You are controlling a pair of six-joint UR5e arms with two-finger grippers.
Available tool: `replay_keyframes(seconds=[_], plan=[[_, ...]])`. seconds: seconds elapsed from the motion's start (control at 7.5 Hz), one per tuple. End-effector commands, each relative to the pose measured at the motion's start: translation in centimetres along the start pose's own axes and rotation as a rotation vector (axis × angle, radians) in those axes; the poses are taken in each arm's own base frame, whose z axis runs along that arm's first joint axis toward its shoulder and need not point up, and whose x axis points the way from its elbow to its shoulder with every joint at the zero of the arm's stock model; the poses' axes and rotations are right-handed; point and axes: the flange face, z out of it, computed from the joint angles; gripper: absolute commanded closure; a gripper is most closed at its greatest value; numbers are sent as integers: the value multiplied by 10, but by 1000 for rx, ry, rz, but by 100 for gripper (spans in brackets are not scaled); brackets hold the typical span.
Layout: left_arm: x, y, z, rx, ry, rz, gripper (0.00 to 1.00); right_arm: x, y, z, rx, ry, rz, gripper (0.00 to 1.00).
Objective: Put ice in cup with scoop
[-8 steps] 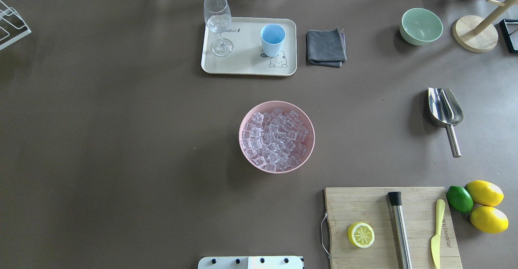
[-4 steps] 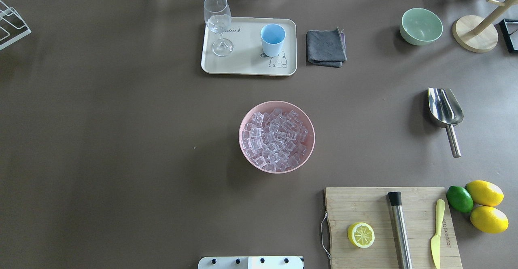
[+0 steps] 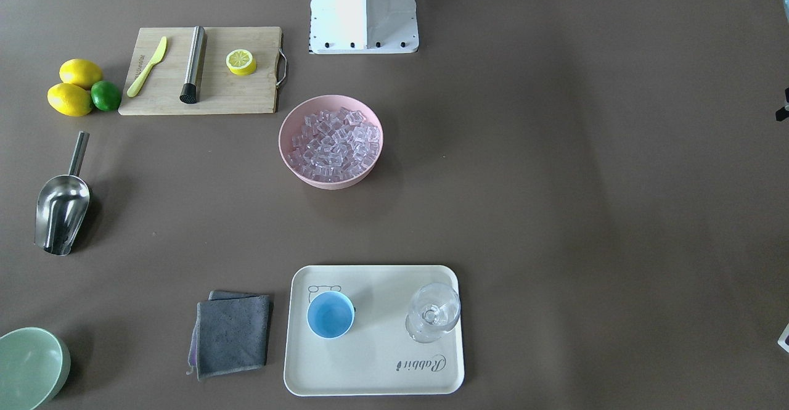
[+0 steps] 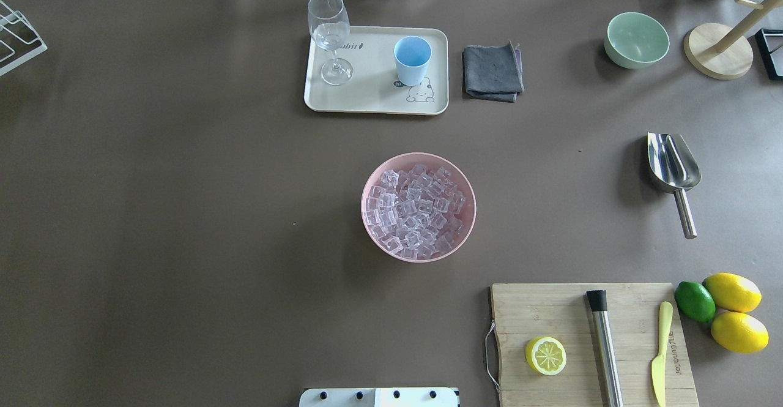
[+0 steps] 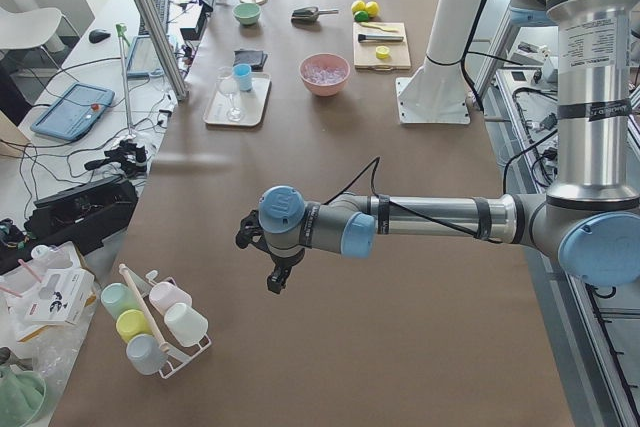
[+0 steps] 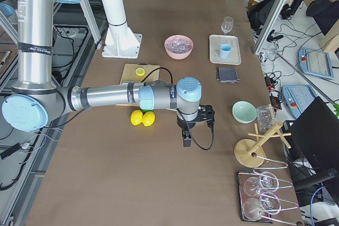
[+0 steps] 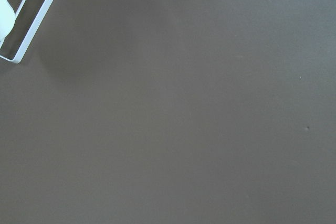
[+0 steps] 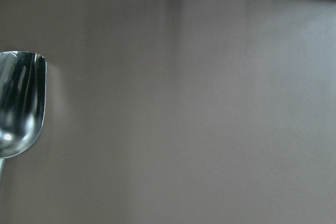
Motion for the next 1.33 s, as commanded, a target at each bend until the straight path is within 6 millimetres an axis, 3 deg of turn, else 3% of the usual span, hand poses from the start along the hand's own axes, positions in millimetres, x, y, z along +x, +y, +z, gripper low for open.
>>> replay_keyframes(seconds=[0.0, 0.13, 0.27, 0.53, 0.67, 0.93, 1.07, 1.2], plan=[[11, -10, -2, 68, 26, 90, 1, -64, -6, -5, -2, -48, 44, 0], [2, -3, 9, 152, 23, 194, 1, -101, -6, -6, -9, -59, 28, 0], [17, -7, 24, 206, 37, 322, 1, -136, -4, 0, -27, -69, -42, 0], [65, -18, 67, 271, 89, 579, 1, -184, -1, 12, -57, -77, -70, 0], [90, -24, 85, 301, 123, 686, 1, -187, -4, 21, -75, -75, -68, 1], [160, -61, 147, 333, 239, 904, 1, -159, -3, 57, -141, -51, -15, 2], [196, -62, 172, 329, 258, 967, 1, -151, -2, 68, -163, -44, 10, 2], [219, -85, 170, 380, 224, 1005, 1, -146, -3, 74, -175, -37, 94, 2]])
